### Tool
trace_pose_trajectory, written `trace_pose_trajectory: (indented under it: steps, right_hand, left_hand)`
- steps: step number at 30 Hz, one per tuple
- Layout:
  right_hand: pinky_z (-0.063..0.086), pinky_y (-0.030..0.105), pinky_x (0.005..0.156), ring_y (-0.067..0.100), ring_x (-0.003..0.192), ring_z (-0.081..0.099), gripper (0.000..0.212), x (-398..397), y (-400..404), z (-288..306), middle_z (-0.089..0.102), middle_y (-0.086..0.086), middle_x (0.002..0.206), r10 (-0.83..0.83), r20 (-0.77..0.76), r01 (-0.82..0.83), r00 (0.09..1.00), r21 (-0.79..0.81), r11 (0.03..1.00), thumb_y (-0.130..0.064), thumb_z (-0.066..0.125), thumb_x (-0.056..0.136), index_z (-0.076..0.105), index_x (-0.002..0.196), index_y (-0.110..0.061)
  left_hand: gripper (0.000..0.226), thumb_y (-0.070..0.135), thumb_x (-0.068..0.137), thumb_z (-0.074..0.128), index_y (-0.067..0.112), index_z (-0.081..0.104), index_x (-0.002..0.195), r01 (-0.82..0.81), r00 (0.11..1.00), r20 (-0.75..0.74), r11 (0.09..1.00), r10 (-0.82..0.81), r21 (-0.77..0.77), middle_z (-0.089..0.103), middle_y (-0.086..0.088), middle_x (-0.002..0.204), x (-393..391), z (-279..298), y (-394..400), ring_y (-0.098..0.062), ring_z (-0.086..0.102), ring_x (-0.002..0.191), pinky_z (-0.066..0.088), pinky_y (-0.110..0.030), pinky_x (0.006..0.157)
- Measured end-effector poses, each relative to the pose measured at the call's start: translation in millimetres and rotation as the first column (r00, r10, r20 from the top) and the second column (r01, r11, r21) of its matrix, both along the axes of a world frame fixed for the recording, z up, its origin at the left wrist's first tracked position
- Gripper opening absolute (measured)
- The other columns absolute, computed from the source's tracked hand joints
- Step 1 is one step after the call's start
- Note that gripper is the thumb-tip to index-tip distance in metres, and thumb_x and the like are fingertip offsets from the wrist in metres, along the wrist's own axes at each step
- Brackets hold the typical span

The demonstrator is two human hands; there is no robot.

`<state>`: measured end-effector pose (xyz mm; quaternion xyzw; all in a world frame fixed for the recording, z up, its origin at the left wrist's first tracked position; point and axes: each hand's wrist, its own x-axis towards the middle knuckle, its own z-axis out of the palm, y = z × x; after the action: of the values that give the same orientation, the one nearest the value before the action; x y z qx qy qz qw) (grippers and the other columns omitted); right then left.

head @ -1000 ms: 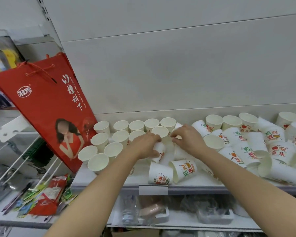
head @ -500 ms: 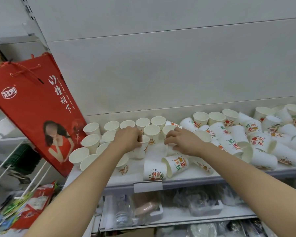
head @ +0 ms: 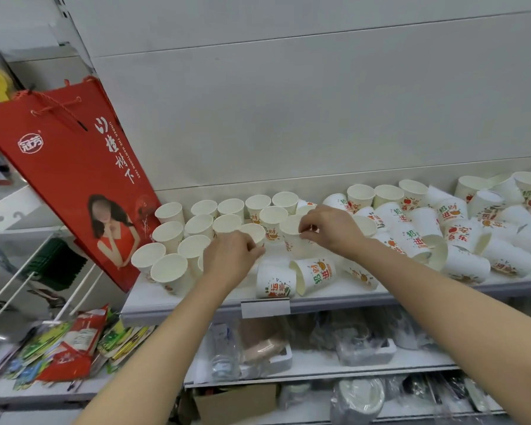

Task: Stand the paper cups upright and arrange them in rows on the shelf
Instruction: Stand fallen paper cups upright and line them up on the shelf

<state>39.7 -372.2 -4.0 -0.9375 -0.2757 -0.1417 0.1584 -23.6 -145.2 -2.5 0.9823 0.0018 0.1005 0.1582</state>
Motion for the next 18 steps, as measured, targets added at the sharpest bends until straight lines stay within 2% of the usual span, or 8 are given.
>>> trace_pose_trajectory:
  steps: [3,5,7,10,12,14,18]
  right_hand:
    - [0.039,0.028,0.066,0.012,0.094,0.052,0.007,-3,15,-11,0.066,-0.01,0.086,-0.025,-0.016,0.025,1.0,-0.02,0.999,-0.027,0.066,0.084,0.07,0.087,-0.023]
    - [0.036,0.028,0.063,0.015,0.092,0.053,0.006,-3,24,-19,0.067,-0.008,0.086,-0.033,-0.009,0.033,0.999,-0.009,0.999,-0.025,0.066,0.083,0.07,0.086,-0.021]
    - [0.037,0.029,0.063,0.017,0.09,0.054,0.007,-4,29,-25,0.067,-0.006,0.085,-0.041,-0.033,0.041,0.999,0.0,0.999,-0.024,0.064,0.084,0.07,0.085,-0.021]
    - [0.045,0.034,0.07,0.014,0.09,0.054,0.01,-8,30,-28,0.066,-0.006,0.09,-0.056,-0.09,0.062,0.994,0.06,0.996,-0.029,0.063,0.085,0.068,0.093,-0.025]
    - [0.047,0.034,0.073,0.012,0.09,0.054,0.016,-14,22,-28,0.066,-0.007,0.092,-0.061,-0.072,0.071,0.995,0.148,0.986,-0.031,0.066,0.085,0.068,0.099,-0.025]
    - [0.046,0.032,0.075,0.011,0.094,0.054,0.019,-23,9,-28,0.066,-0.01,0.095,-0.058,-0.043,0.065,0.997,0.191,0.979,-0.033,0.069,0.082,0.069,0.1,-0.026]
    - [0.042,0.031,0.089,0.013,0.106,0.05,0.036,-44,-20,-28,0.065,-0.012,0.112,0.097,-0.066,-0.09,0.993,0.108,0.99,-0.03,0.074,0.074,0.067,0.11,-0.029]
  left_hand:
    - [0.04,0.058,0.083,0.061,0.02,0.071,0.078,-0.071,0.99,-0.118,0.997,0.075,0.039,0.068,0.001,0.078,-9,-11,-12,-0.024,0.062,0.077,0.045,-0.03,0.063]
    - [0.04,0.059,0.08,0.062,0.019,0.069,0.08,-0.109,0.98,-0.162,0.993,0.116,0.052,0.068,0.0,0.081,-10,-15,-16,-0.024,0.064,0.08,0.044,-0.03,0.063]
    - [0.033,0.052,0.078,0.066,0.019,0.068,0.076,-0.14,0.966,-0.22,0.99,0.136,-0.002,0.07,0.0,0.081,-11,-16,-17,-0.023,0.065,0.081,0.043,-0.028,0.062]
    - [0.024,0.04,0.075,0.069,0.016,0.072,0.077,-0.177,0.95,-0.281,0.976,0.137,-0.126,0.072,0.002,0.076,-11,-12,-16,-0.019,0.067,0.077,0.043,-0.025,0.059]
    - [0.02,0.039,0.075,0.07,0.018,0.071,0.077,-0.171,0.959,-0.249,0.975,0.133,-0.14,0.07,0.005,0.076,-12,-8,-13,-0.019,0.065,0.079,0.04,-0.024,0.058]
    - [0.015,0.038,0.077,0.069,0.023,0.069,0.077,-0.134,0.978,-0.175,0.987,0.117,-0.088,0.069,0.007,0.079,-13,-5,-10,-0.019,0.063,0.081,0.04,-0.025,0.06]
    - [0.012,0.035,0.082,0.062,0.025,0.068,0.083,-0.035,0.999,-0.006,0.995,0.036,0.096,0.069,0.005,0.083,-19,-5,-7,-0.021,0.063,0.085,0.041,-0.028,0.065]
